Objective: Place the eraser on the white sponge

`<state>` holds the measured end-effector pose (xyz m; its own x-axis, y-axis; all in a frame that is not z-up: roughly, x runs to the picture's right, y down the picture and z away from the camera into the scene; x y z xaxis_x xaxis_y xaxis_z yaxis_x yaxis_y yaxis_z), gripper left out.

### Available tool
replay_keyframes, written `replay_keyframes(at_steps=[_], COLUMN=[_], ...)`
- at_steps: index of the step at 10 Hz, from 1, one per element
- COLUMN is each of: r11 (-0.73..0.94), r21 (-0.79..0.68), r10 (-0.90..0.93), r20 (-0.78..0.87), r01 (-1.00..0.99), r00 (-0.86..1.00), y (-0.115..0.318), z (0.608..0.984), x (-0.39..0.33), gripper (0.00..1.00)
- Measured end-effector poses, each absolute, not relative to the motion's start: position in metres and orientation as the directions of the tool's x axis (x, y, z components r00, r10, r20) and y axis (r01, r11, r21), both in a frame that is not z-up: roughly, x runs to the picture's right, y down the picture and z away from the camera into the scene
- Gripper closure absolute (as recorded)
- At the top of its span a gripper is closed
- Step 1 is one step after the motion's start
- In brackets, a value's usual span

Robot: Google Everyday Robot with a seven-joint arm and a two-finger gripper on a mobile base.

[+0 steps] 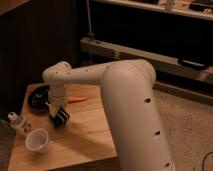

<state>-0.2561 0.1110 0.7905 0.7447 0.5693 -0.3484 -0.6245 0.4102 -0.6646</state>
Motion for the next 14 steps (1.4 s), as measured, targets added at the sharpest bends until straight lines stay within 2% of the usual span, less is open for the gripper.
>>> replay_keyframes(at_steps=[6, 12, 14], r11=[0.402, 0.380, 0.386], r21=[-0.690, -0.682, -0.675], r10=[0.525, 0.516, 0.515], r20=[-0.365, -0.404, -0.408], r01=[-0.602, -0.625, -0.629], r00=[0.769, 0.755, 0.754], y=[0.142, 0.149, 0.149], z=[0.792, 0.806, 0.807], x=[-0.264, -0.270, -0.275], gripper=[1.00, 0.99, 0.83])
